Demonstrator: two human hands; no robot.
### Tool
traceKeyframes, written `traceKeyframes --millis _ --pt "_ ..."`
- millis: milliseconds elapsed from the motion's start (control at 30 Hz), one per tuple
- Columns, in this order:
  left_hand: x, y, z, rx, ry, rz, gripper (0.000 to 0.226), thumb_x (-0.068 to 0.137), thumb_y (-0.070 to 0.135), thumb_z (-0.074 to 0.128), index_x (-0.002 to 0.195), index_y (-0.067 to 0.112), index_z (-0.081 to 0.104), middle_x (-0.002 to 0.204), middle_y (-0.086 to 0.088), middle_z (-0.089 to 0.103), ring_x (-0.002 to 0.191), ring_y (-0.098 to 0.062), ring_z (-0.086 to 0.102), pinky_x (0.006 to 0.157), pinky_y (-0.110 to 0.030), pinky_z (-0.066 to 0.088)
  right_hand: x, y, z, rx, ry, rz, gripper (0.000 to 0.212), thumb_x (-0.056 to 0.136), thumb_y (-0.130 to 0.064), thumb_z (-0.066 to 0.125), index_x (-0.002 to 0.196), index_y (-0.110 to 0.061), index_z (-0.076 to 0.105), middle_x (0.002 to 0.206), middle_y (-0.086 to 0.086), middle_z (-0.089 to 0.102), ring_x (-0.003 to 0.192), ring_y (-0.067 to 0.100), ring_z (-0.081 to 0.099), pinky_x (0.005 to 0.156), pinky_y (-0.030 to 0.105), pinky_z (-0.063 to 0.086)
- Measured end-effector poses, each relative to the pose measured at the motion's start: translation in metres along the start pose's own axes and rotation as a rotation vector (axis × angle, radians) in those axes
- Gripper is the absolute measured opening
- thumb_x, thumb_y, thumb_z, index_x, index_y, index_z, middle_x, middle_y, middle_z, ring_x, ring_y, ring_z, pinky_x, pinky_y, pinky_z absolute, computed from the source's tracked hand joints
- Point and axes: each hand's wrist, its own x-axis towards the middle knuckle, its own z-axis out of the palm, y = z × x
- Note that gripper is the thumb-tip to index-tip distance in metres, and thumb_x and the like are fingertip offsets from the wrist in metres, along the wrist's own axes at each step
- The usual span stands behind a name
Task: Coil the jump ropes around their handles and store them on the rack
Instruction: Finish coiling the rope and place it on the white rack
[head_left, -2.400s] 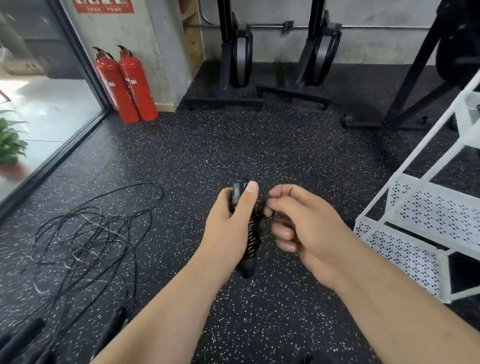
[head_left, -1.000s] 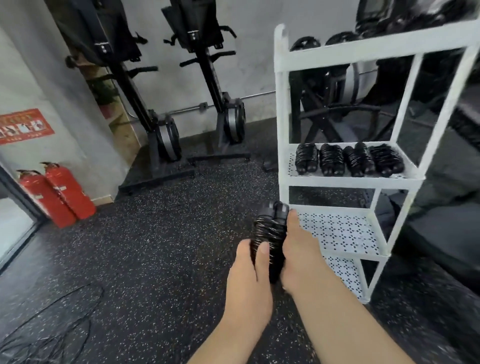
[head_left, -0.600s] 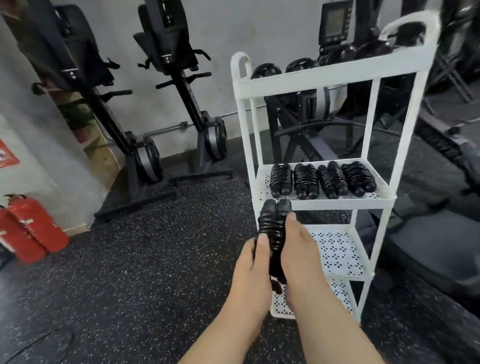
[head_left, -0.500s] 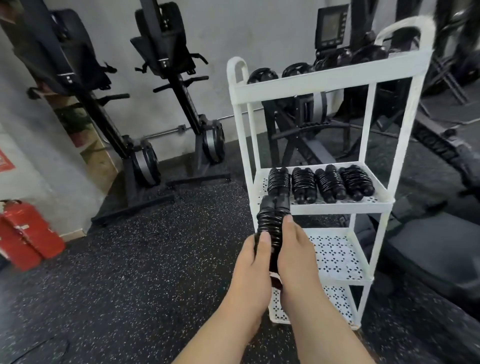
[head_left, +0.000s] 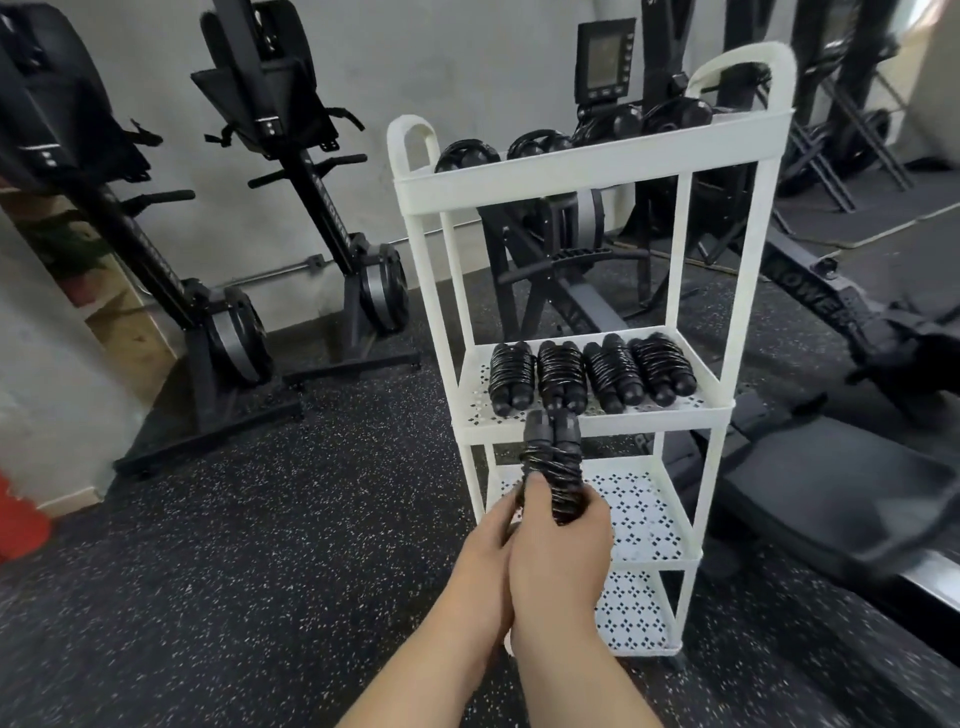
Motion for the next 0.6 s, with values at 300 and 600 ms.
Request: traceKeyframes --millis 300,600 --pt "0.016 -0.025 0.019 0.043 0.109 -0.214 0.047 0.106 0.050 0.049 0.100 0.023 0.087 0.104 -0.006 0.083 0.097 -0.018 0.076 0.081 -0.030 0.053 0.036 0.030 -0.021 -0.136 -0.028 -0.014 0.040 0.082 -0.031 0.077 0.117 -0.034 0.056 0.107 -0.007 0.070 0.090 0.014 0.070 0.077 0.037 0.058" --pt "0.046 -0.068 0.022 0.118 0.096 -0.163 0.042 0.114 0.045 0.033 0.145 0.037 0.061 0.126 0.010 0.073 0.110 -0.013 0.073 0.095 -0.040 0.061 0.106 0.083 -0.050 -0.598 -0.032 -0.218 0.051 0.090 -0.030 0.081 0.130 -0.018 0.052 0.127 0.003 0.050 0.084 0.019 0.062 0.074 0.034 0.052"
